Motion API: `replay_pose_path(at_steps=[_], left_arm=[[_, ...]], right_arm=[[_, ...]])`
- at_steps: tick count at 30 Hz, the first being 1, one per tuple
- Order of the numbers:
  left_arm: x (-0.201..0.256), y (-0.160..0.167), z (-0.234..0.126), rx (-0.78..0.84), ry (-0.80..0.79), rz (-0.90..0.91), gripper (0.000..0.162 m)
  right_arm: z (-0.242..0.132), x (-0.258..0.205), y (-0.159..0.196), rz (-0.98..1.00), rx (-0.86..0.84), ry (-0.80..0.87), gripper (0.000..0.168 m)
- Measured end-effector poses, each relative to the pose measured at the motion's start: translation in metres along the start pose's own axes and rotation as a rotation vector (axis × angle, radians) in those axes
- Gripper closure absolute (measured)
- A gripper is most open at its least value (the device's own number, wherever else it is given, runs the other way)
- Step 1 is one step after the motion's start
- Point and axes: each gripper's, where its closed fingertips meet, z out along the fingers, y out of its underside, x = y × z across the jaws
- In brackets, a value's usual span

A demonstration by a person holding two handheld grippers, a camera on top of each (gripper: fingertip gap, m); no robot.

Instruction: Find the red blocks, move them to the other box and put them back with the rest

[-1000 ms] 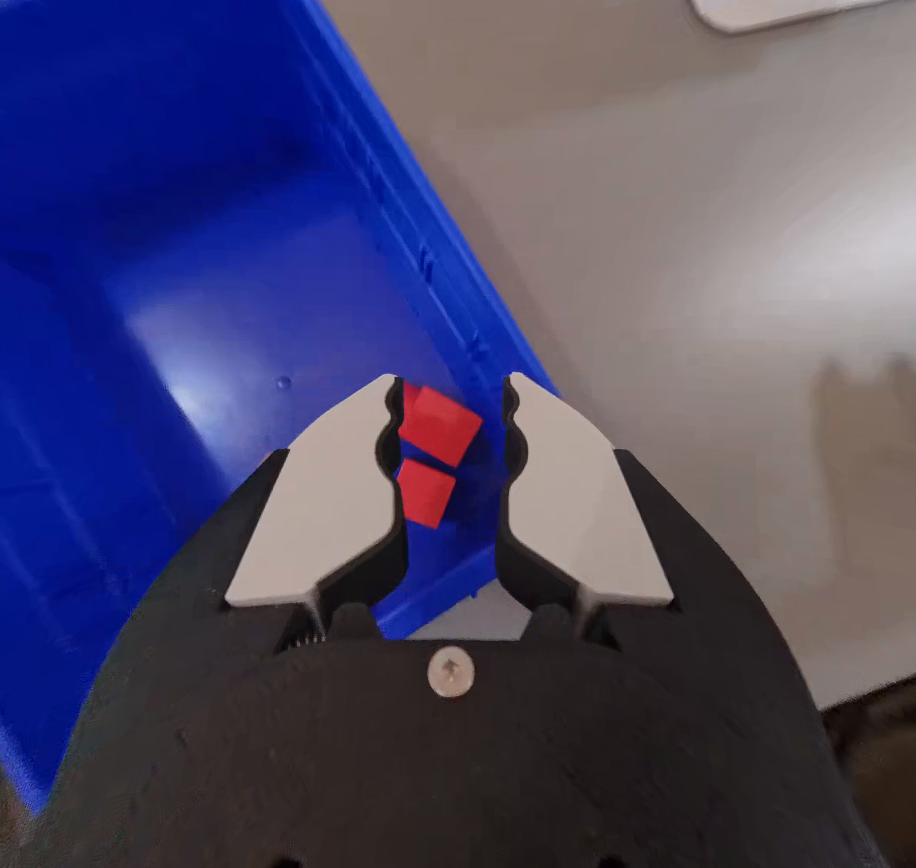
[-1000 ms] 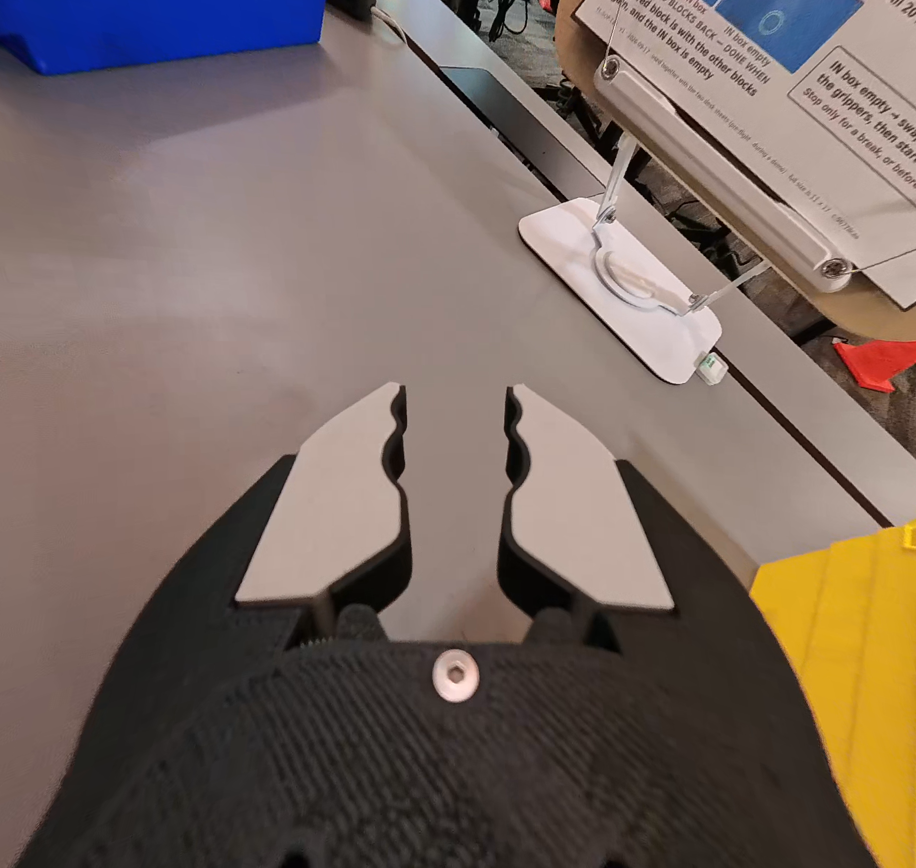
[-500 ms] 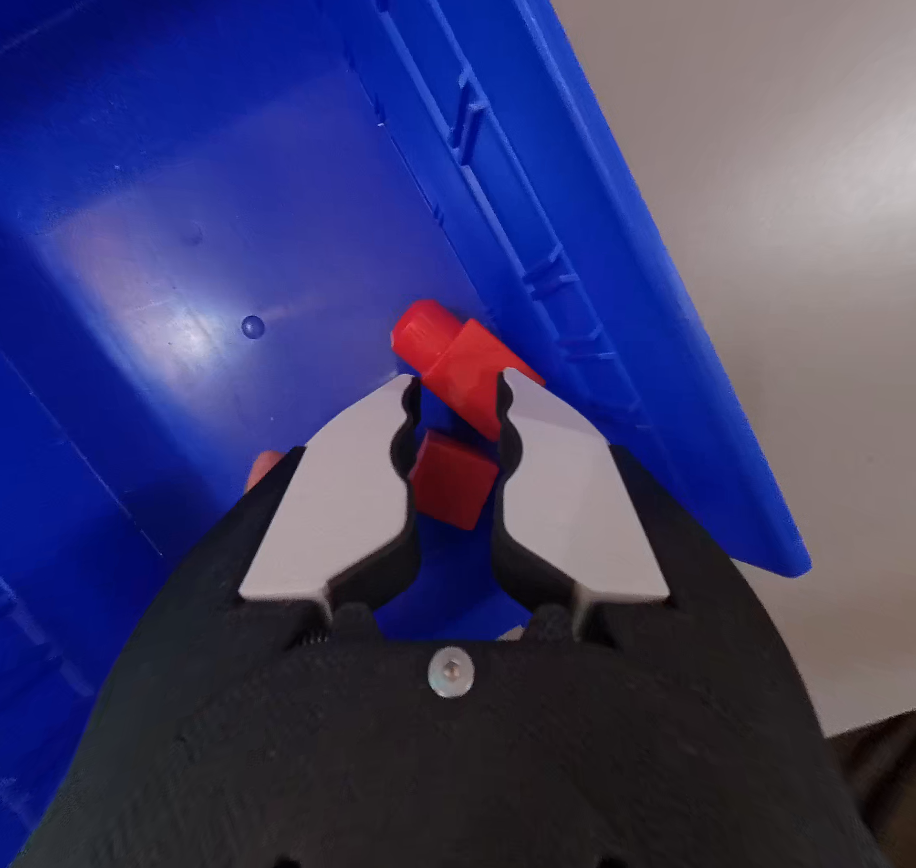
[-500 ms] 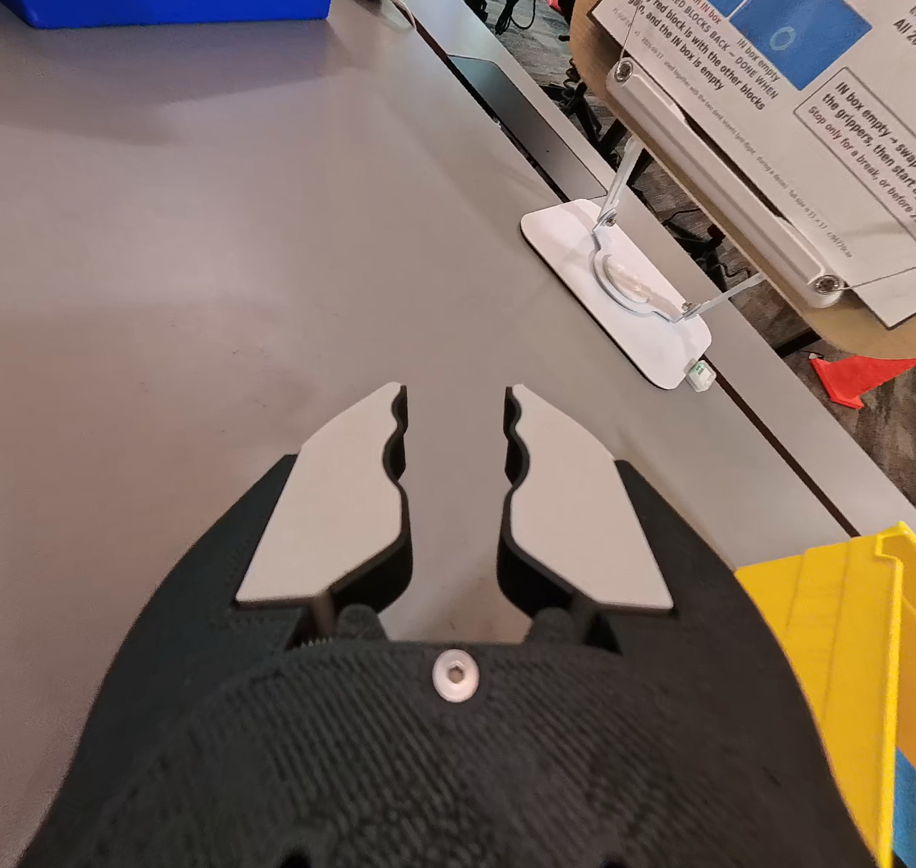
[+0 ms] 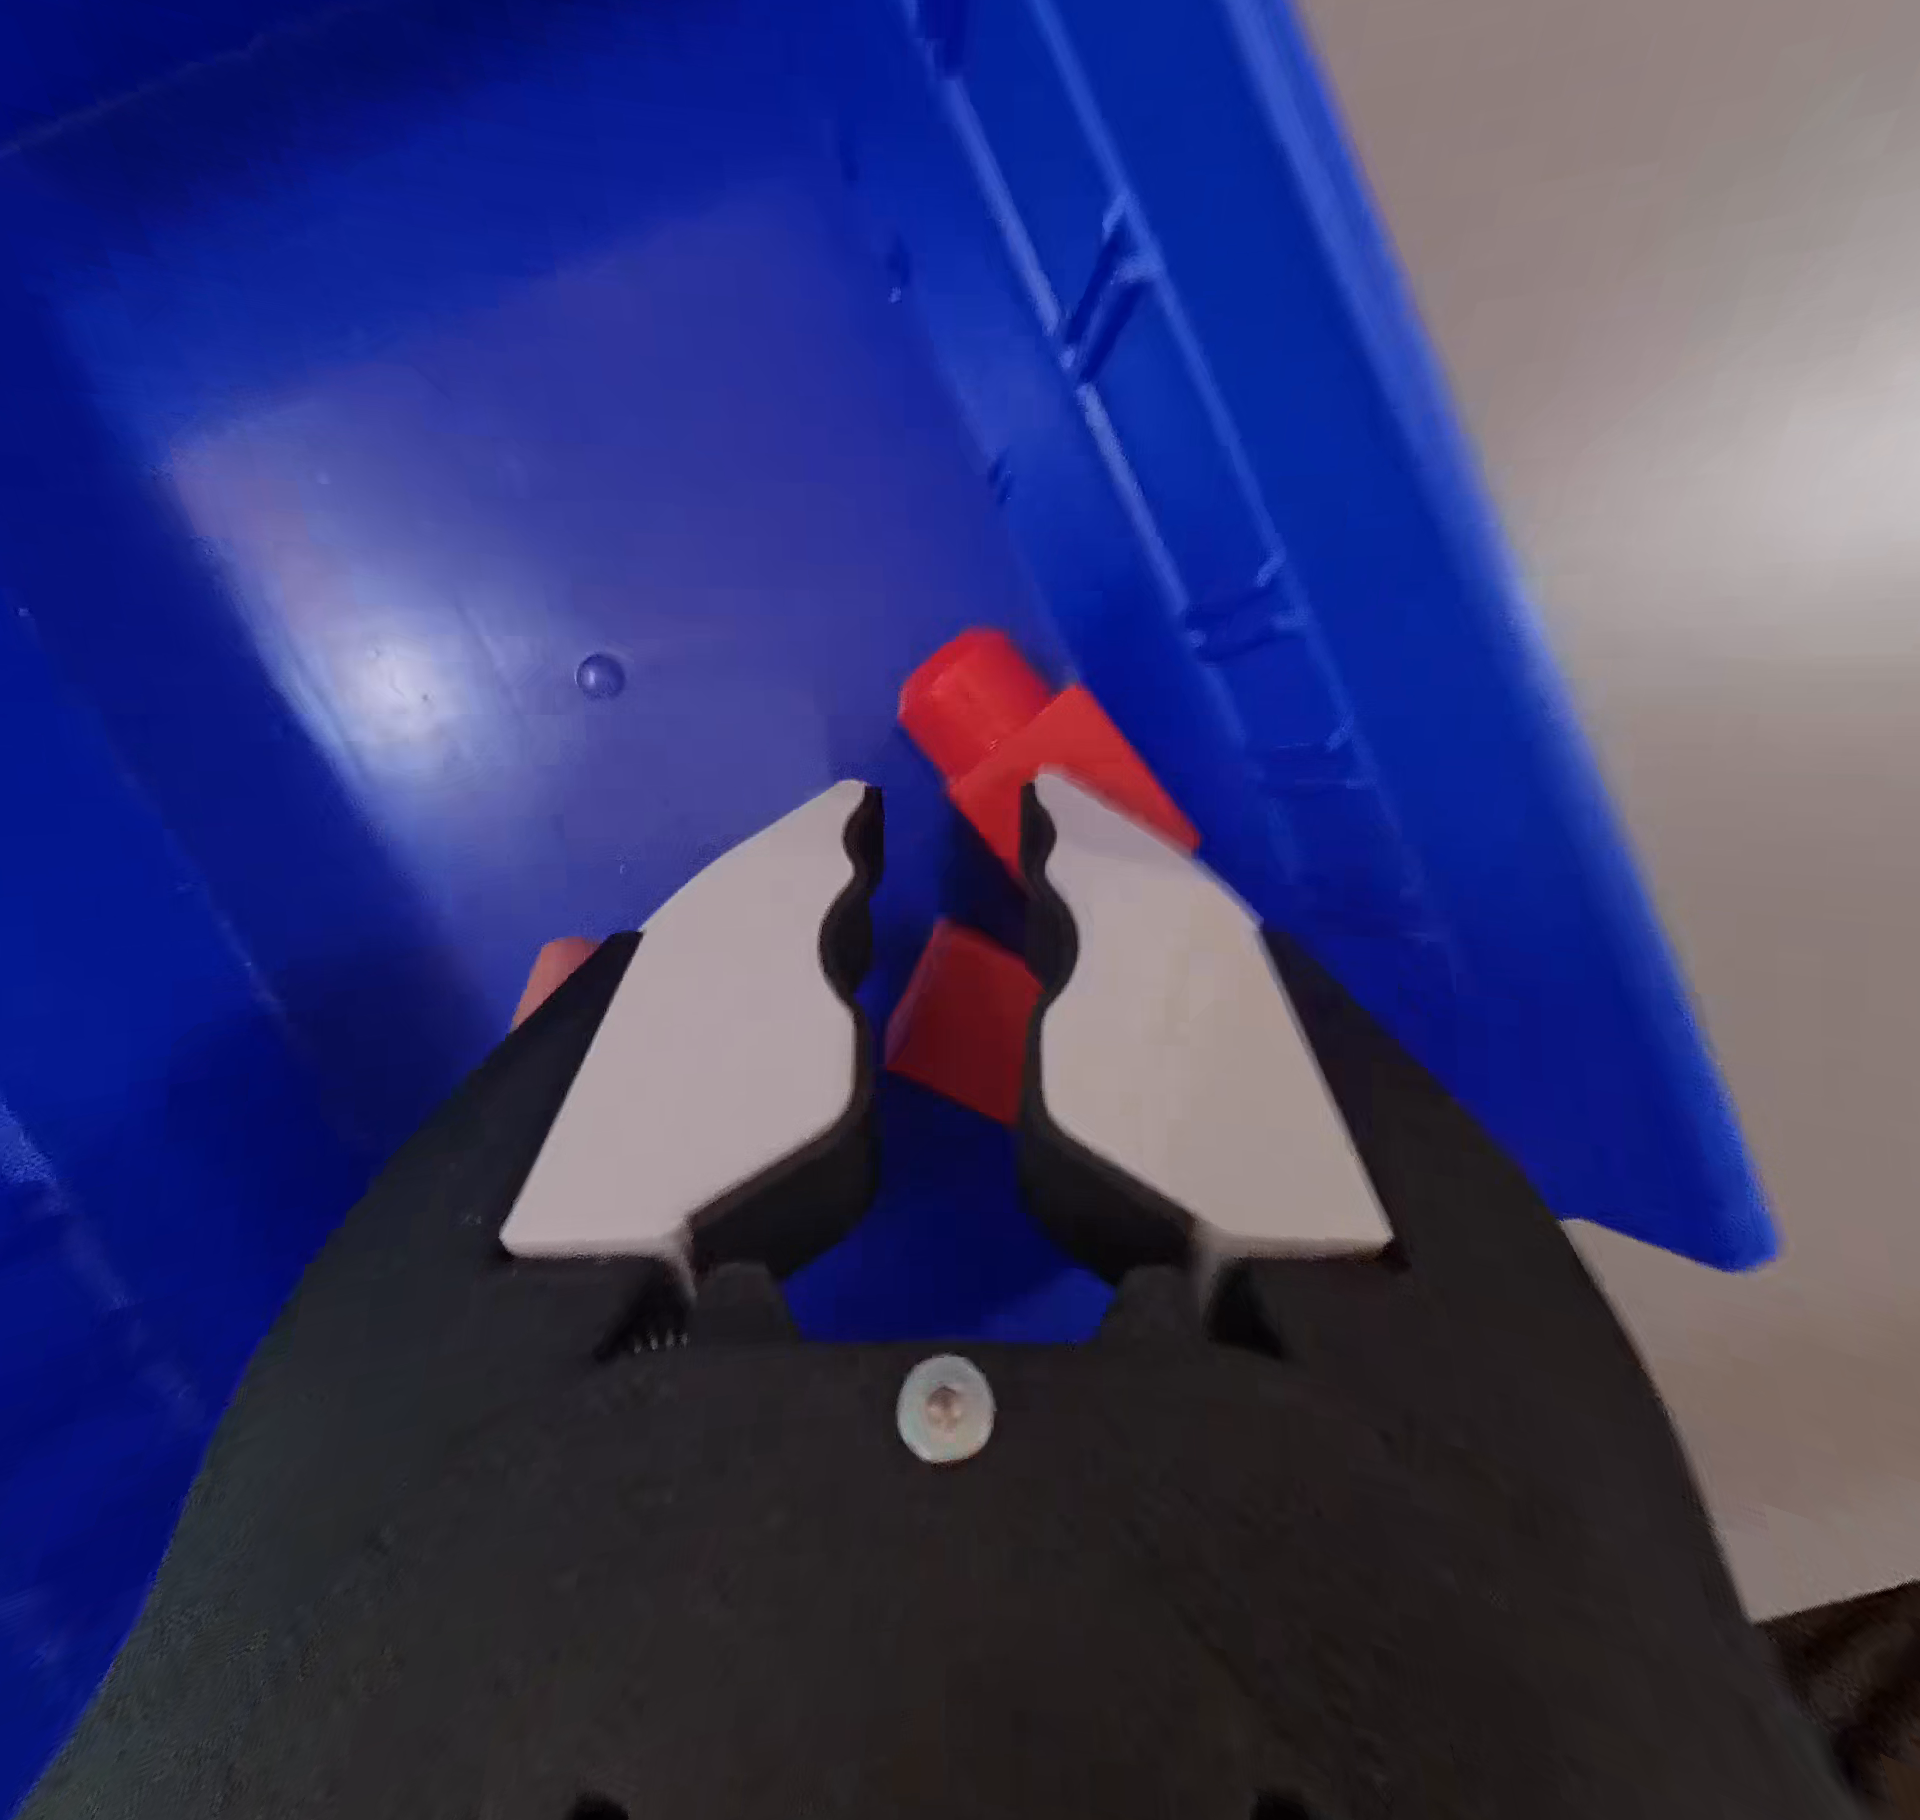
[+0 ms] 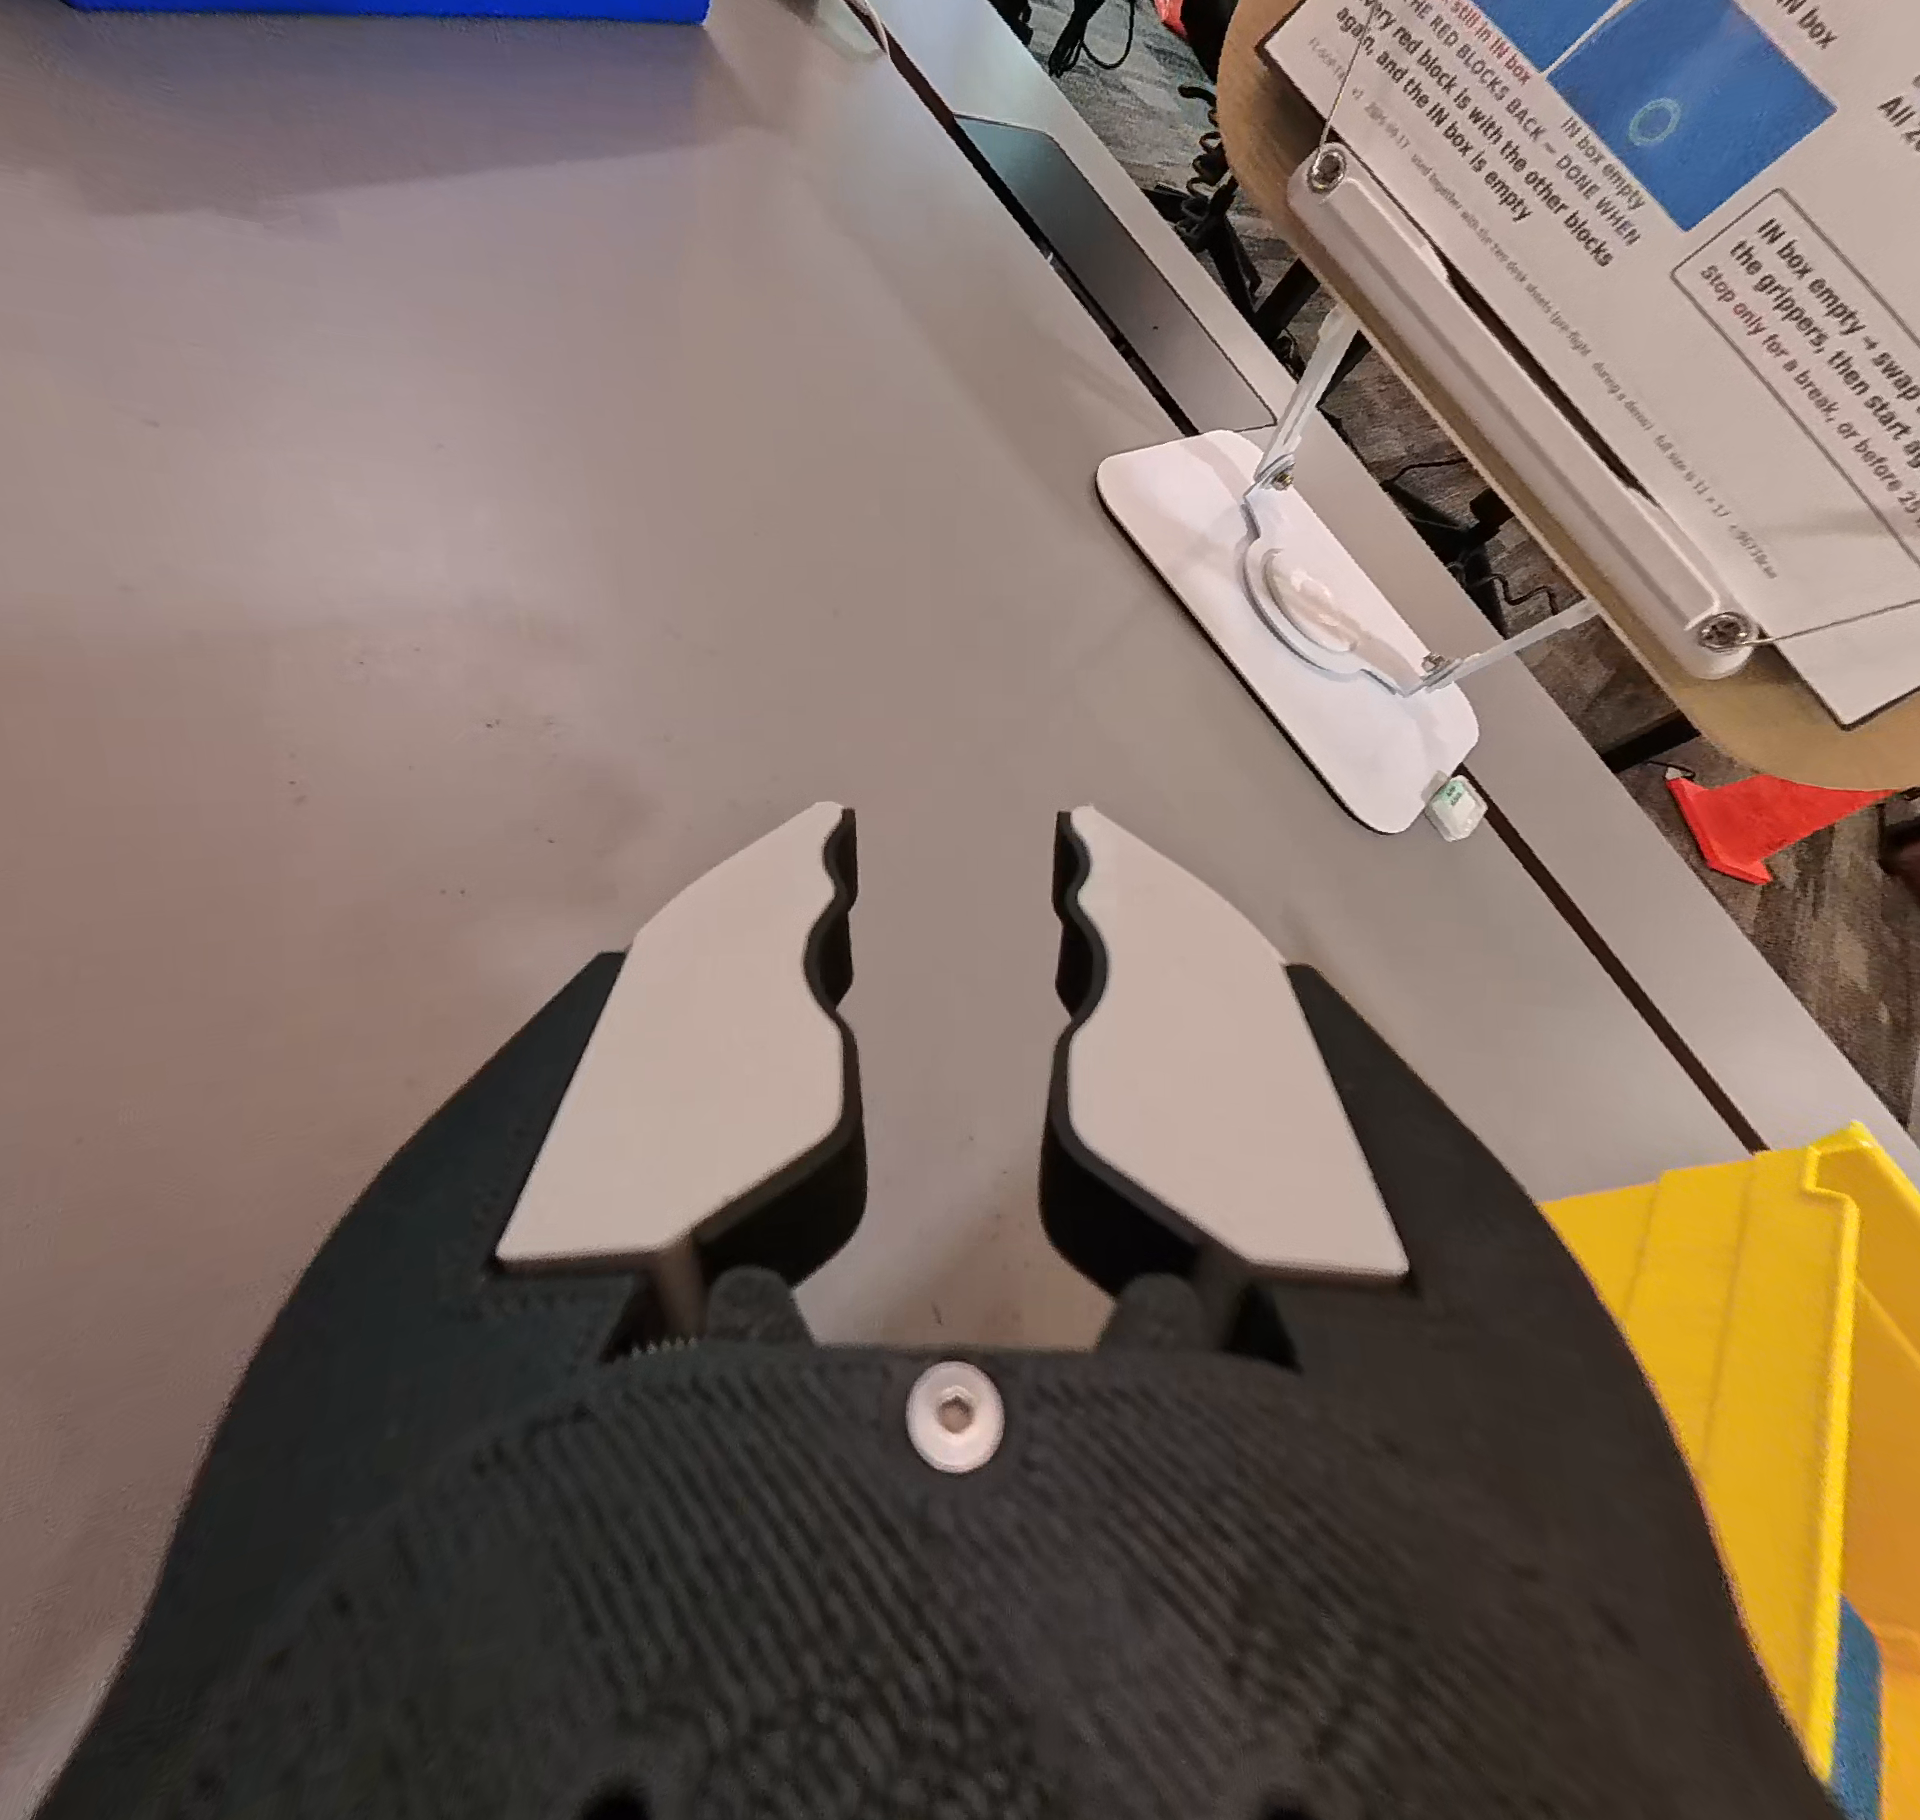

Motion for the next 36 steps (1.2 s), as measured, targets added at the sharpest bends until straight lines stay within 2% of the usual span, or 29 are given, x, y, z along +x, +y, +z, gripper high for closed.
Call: replay_pose_path(at_steps=[5,7,9,11,13,17,20,26,32,36], left_arm=[[0.015,-0.004,0.004,0.007,0.068,0.008,0.133],[0.007,-0.003,0.003,-0.004,0.029,-0.007,0.130],[-0.011,-0.004,0.000,0.011,-0.062,-0.020,0.142],[-0.030,-0.002,-0.003,0.015,-0.158,-0.024,0.147],[-0.027,-0.001,-0.003,0.021,-0.121,-0.034,0.147],[-0.004,-0.011,-0.007,0.072,0.035,-0.086,0.141],[0.010,-0.006,-0.006,0.030,0.100,-0.066,0.132],[0.002,-0.006,0.001,0.007,-0.016,-0.024,0.133],[-0.004,-0.004,0.002,0.012,-0.020,-0.060,0.125],[0.003,-0.005,0.004,0.014,0.011,-0.063,0.126]], right_arm=[[0.000,-0.001,0.001,-0.013,-0.005,-0.003,0.132],[0.000,-0.001,0.001,-0.019,-0.005,-0.001,0.132],[0.000,-0.001,0.000,-0.023,-0.004,0.001,0.132],[0.000,-0.002,0.000,-0.027,-0.004,0.002,0.132],[0.000,-0.002,0.000,-0.031,-0.005,0.003,0.132],[0.000,-0.002,0.000,-0.043,-0.008,0.007,0.132],[0.000,-0.002,0.001,-0.055,-0.010,0.010,0.132],[0.000,-0.004,0.000,-0.071,-0.010,0.011,0.132],[0.000,-0.004,0.000,-0.094,-0.014,0.018,0.132],[0.001,-0.004,0.001,-0.101,-0.017,0.018,0.132]])
